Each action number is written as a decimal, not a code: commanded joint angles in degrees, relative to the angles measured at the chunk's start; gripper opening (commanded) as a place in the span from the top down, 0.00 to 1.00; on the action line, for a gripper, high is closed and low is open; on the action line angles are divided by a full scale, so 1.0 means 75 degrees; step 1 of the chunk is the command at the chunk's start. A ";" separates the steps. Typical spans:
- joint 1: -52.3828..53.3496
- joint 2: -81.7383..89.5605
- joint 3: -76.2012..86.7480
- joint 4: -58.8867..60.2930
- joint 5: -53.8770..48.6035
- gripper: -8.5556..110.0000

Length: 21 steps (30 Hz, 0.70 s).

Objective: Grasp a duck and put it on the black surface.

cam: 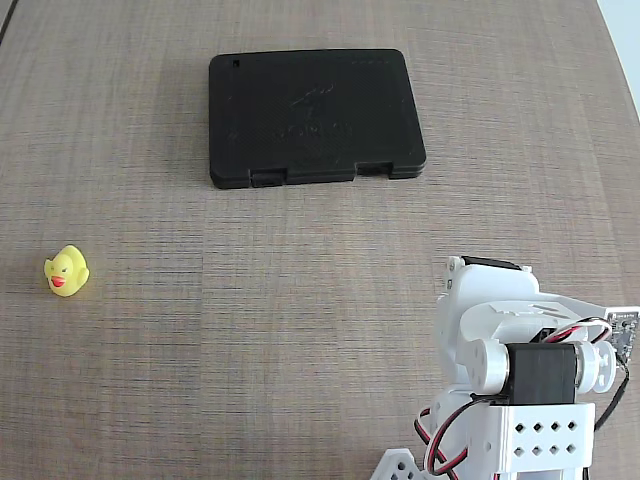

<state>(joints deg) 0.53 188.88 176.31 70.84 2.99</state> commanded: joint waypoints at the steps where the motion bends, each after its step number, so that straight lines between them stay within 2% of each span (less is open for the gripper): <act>1: -0.0012 0.0480 -0.0129 0.0023 0.0035 0.93; 21: -0.0070 0.0504 -0.0129 0.0023 0.0000 0.93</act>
<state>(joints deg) 0.53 188.88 176.31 70.84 2.99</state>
